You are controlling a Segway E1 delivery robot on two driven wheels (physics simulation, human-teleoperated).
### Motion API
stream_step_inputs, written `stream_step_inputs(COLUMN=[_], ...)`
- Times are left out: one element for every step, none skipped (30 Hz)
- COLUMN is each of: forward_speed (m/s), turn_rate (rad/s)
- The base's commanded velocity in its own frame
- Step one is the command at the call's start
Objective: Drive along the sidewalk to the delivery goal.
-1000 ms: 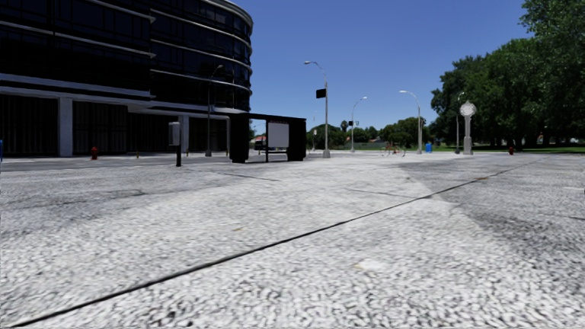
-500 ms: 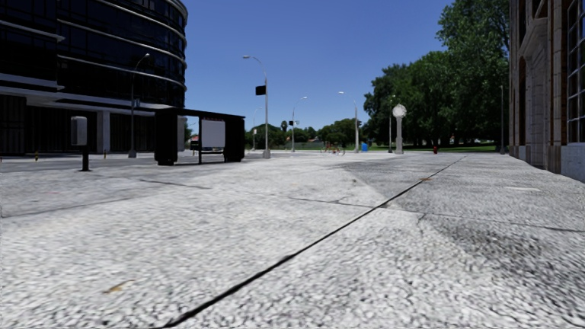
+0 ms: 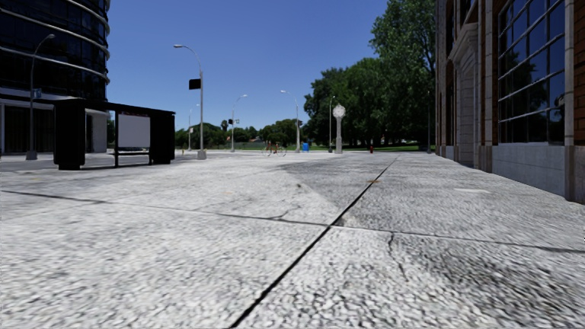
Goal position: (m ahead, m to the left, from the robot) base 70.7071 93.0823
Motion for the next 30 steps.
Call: stream_step_inputs(forward_speed=[2.00,2.00,2.00,2.00,2.00,2.00,2.00,2.00,2.00,2.00,2.00,2.00,2.00,2.00,2.00,2.00,2.00,2.00,2.00,2.00,2.00,2.00,2.00,2.00,2.00,2.00,2.00,2.00,2.00,2.00], turn_rate=[-0.52,-0.51,-0.51,-0.49,0.00,0.00,0.00,0.00,0.00,0.00,0.00,0.00,0.00,0.00,0.00,0.00,0.00,0.00,0.00,0.00,0.00,0.00,0.00,0.00,0.00,0.00,0.00,0.00,0.00,0.00])
